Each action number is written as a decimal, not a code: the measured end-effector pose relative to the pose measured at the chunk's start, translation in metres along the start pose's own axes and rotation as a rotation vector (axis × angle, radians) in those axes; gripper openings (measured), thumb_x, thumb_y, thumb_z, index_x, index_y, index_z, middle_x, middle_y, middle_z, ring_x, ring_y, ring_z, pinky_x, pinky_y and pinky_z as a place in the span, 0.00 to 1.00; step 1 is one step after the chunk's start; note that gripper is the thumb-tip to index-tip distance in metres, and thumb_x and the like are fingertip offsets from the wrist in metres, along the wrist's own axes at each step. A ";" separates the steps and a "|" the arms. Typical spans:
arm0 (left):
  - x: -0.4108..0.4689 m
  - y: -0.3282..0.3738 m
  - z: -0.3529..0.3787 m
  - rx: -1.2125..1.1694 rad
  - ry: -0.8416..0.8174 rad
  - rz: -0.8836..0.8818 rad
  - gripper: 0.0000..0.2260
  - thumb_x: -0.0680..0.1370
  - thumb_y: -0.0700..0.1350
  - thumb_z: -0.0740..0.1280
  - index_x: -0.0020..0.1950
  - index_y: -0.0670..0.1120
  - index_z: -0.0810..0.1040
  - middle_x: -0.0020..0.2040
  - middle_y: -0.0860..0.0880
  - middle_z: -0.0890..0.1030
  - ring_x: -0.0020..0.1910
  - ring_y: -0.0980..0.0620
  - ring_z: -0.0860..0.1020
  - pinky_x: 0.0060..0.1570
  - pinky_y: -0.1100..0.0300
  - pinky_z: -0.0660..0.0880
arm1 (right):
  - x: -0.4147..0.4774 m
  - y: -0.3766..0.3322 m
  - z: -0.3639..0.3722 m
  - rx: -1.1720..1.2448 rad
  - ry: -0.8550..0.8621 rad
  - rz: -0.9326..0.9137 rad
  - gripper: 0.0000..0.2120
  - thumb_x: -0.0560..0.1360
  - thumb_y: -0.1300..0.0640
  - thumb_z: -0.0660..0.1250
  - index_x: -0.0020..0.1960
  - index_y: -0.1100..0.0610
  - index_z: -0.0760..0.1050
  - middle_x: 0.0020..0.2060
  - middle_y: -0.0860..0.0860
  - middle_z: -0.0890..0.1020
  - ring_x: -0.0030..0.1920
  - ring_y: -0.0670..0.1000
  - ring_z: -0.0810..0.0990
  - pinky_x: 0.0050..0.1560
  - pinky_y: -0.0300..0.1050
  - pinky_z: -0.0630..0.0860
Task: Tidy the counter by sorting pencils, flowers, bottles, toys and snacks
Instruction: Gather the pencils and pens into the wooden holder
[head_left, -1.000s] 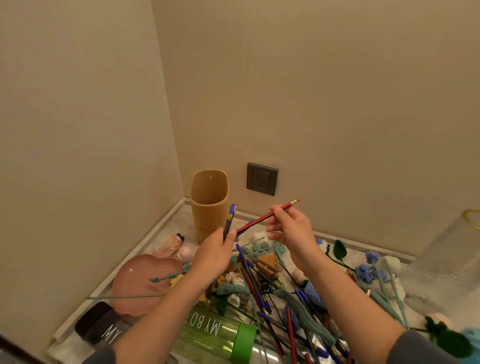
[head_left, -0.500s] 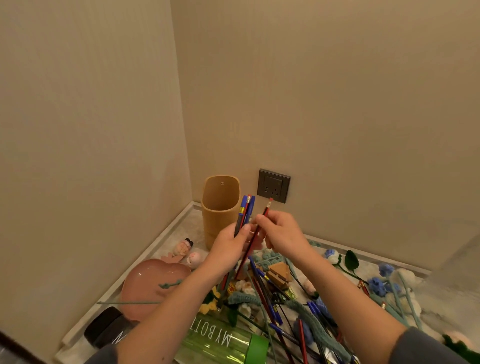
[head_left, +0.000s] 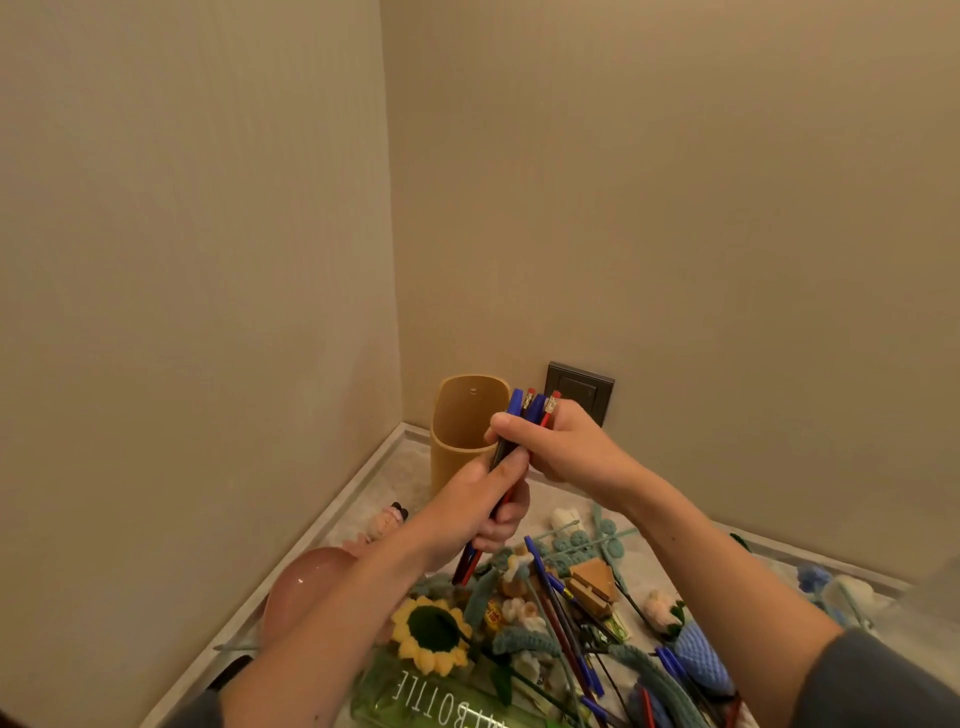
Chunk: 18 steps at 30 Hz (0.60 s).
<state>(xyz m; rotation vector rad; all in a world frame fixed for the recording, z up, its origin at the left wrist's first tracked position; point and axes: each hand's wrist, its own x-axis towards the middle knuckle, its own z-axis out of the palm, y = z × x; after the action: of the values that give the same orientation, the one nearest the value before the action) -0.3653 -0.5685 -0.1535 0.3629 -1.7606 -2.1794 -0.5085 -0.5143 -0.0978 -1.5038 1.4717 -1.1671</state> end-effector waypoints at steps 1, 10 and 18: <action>0.002 0.006 -0.004 0.026 0.000 0.019 0.14 0.81 0.58 0.57 0.42 0.49 0.70 0.26 0.53 0.68 0.21 0.56 0.61 0.21 0.65 0.61 | 0.006 -0.007 0.000 -0.030 0.009 -0.046 0.15 0.79 0.51 0.66 0.43 0.61 0.81 0.26 0.44 0.73 0.26 0.41 0.69 0.28 0.32 0.66; 0.045 0.069 -0.056 0.711 0.503 0.359 0.08 0.81 0.52 0.58 0.52 0.65 0.73 0.53 0.61 0.77 0.56 0.58 0.77 0.55 0.60 0.76 | 0.078 -0.043 -0.004 -0.556 0.407 -0.219 0.21 0.78 0.41 0.62 0.32 0.53 0.71 0.24 0.45 0.71 0.25 0.44 0.69 0.28 0.42 0.65; 0.065 0.021 -0.084 1.055 0.516 0.056 0.08 0.79 0.50 0.63 0.53 0.56 0.81 0.43 0.58 0.81 0.44 0.56 0.79 0.35 0.65 0.69 | 0.092 0.048 0.012 -0.594 0.432 0.083 0.21 0.77 0.40 0.63 0.31 0.51 0.67 0.24 0.47 0.71 0.27 0.49 0.71 0.30 0.48 0.68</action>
<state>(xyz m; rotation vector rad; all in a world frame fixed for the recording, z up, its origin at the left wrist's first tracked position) -0.3911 -0.6739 -0.1509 0.9676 -2.3460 -0.8023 -0.5194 -0.6111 -0.1356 -1.5991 2.3044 -1.1018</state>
